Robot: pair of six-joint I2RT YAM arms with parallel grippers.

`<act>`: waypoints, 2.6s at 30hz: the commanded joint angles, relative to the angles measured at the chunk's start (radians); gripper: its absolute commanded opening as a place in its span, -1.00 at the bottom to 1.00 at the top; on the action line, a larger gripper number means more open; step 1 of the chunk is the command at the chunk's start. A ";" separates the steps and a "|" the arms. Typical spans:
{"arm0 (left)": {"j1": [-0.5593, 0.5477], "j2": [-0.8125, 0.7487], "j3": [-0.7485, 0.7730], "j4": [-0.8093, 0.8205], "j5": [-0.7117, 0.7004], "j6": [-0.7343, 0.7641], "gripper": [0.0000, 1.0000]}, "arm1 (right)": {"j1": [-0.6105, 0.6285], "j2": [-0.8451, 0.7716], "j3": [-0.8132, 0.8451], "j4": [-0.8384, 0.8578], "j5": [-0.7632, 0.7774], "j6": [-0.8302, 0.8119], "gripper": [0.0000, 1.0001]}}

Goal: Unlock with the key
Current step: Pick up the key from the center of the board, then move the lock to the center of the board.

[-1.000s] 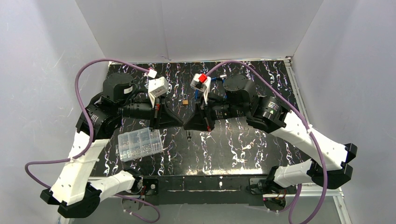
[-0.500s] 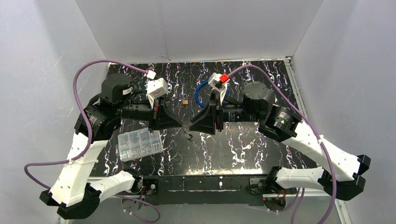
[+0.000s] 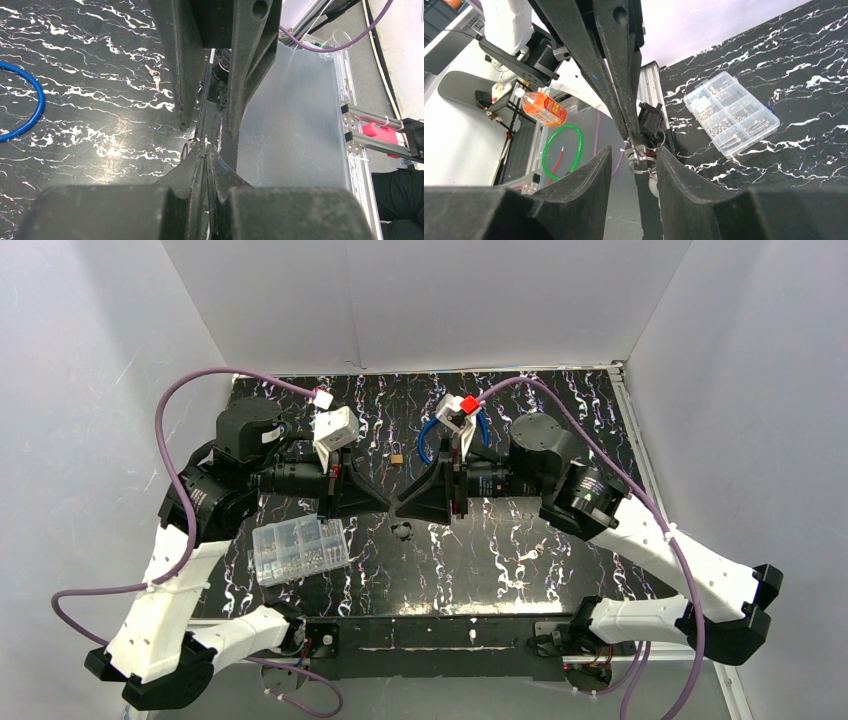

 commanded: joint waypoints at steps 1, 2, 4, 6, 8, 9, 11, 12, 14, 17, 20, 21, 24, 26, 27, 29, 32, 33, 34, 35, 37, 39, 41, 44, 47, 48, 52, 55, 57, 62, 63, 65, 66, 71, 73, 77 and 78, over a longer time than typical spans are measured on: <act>0.001 -0.010 0.032 0.005 0.028 0.005 -1.00 | -0.004 -0.005 -0.021 0.077 -0.004 0.001 -0.12; 0.001 -0.011 0.032 0.006 0.028 0.006 -1.00 | -0.005 -0.007 -0.035 0.088 -0.004 0.003 -0.13; 0.001 -0.013 0.034 0.009 0.028 0.007 -1.00 | -0.005 -0.013 -0.054 0.113 0.001 0.005 -0.13; 0.002 -0.012 0.038 0.010 0.026 0.006 -1.00 | -0.004 -0.015 -0.066 0.131 0.007 0.007 -0.14; 0.000 -0.008 0.042 0.012 0.027 0.002 -1.00 | -0.004 -0.013 -0.069 0.145 0.006 0.010 -0.17; 0.001 -0.008 0.043 0.012 0.027 0.002 -1.00 | -0.004 -0.010 -0.070 0.152 0.005 0.014 -0.20; 0.001 -0.006 0.042 0.012 0.028 0.000 -1.00 | -0.004 -0.005 -0.075 0.170 0.002 0.023 -0.23; 0.002 -0.006 0.040 0.013 0.029 0.000 -1.00 | -0.004 -0.004 -0.078 0.181 -0.001 0.028 -0.24; 0.001 -0.008 0.035 0.014 0.028 -0.001 -1.00 | -0.005 -0.004 -0.083 0.193 -0.004 0.036 -0.26; 0.001 -0.009 0.033 0.019 0.020 -0.001 -1.00 | -0.004 -0.005 -0.090 0.194 -0.009 0.043 -0.37; 0.001 -0.008 0.039 0.022 0.016 -0.001 -1.00 | -0.004 -0.002 -0.089 0.195 -0.011 0.046 -0.61; 0.000 -0.009 0.040 0.023 0.016 -0.003 -1.00 | -0.004 -0.001 -0.090 0.195 -0.010 0.046 -0.70; 0.001 -0.009 0.040 0.027 0.013 -0.007 -1.00 | -0.005 0.000 -0.097 0.194 -0.012 0.048 -0.97; 0.002 -0.011 0.039 0.029 0.009 -0.008 -1.00 | -0.005 -0.002 -0.100 0.186 -0.011 0.048 -0.97; 0.001 -0.013 0.040 0.031 0.001 -0.010 -1.00 | -0.005 -0.008 -0.104 0.179 -0.012 0.047 -0.97; 0.001 -0.013 0.048 0.034 -0.025 -0.018 -0.50 | -0.005 -0.029 -0.112 0.159 -0.014 0.037 -0.97; 0.002 -0.010 0.079 0.043 -0.072 -0.046 0.46 | -0.005 -0.075 -0.131 0.111 -0.022 0.011 -0.97; 0.001 -0.008 0.091 0.041 -0.078 -0.049 0.70 | -0.006 -0.092 -0.135 0.089 -0.028 -0.001 -0.97; 0.001 -0.007 0.101 0.037 -0.081 -0.044 0.83 | -0.006 -0.110 -0.137 0.063 -0.037 -0.013 -0.97; 0.001 -0.007 0.106 0.032 -0.085 -0.034 0.90 | -0.007 -0.129 -0.139 0.039 -0.046 -0.023 -0.97; 0.002 -0.012 0.109 0.026 -0.091 -0.008 0.96 | -0.008 -0.162 -0.142 -0.013 -0.061 -0.042 -0.97; 0.002 -0.016 0.107 0.019 -0.101 0.024 0.96 | -0.009 -0.188 -0.144 -0.057 -0.080 -0.060 -0.97; 0.002 -0.019 0.094 0.015 -0.135 0.058 0.96 | -0.011 -0.207 -0.140 -0.097 -0.098 -0.072 -0.97; 0.002 -0.022 0.041 0.022 -0.205 0.124 0.97 | -0.014 -0.231 -0.135 -0.135 -0.125 -0.082 -0.97; 0.006 -0.027 -0.046 0.075 -0.251 0.163 0.97 | -0.019 -0.249 -0.121 -0.163 -0.143 -0.092 -0.97; 0.009 -0.024 -0.068 0.093 -0.255 0.169 0.97 | -0.020 -0.251 -0.114 -0.173 -0.146 -0.095 -0.97; 0.027 0.016 -0.132 0.147 -0.263 0.180 0.97 | -0.028 -0.255 -0.088 -0.202 -0.167 -0.109 -0.97; 0.052 0.048 -0.188 0.193 -0.252 0.202 0.97 | -0.033 -0.259 -0.074 -0.216 -0.182 -0.121 -0.97; 0.072 0.074 -0.225 0.219 -0.236 0.221 0.96 | -0.036 -0.260 -0.067 -0.231 -0.186 -0.136 -0.97; 0.131 0.194 -0.297 0.273 -0.211 0.256 0.97 | -0.060 -0.263 -0.039 -0.265 -0.200 -0.172 -0.97; 0.146 0.230 -0.302 0.292 -0.227 0.248 0.97 | -0.068 -0.263 -0.035 -0.269 -0.204 -0.175 -0.97; 0.182 0.315 -0.295 0.319 -0.247 0.246 0.97 | -0.090 -0.262 -0.031 -0.273 -0.218 -0.176 -0.97; 0.193 0.364 -0.285 0.337 -0.277 0.243 0.97 | -0.100 -0.262 -0.031 -0.273 -0.223 -0.176 -0.97; 0.228 0.570 -0.239 0.411 -0.413 0.208 0.97 | -0.146 -0.254 -0.029 -0.267 -0.255 -0.166 -0.97; 0.228 0.648 -0.180 0.374 -0.442 0.207 0.96 | -0.159 -0.253 -0.027 -0.268 -0.259 -0.165 -0.97; 0.230 0.763 -0.075 0.340 -0.467 0.222 0.96 | -0.177 -0.253 -0.038 -0.256 -0.260 -0.159 -0.97; 0.229 0.782 -0.060 0.344 -0.467 0.232 0.96 | -0.181 -0.253 -0.040 -0.253 -0.260 -0.156 -0.97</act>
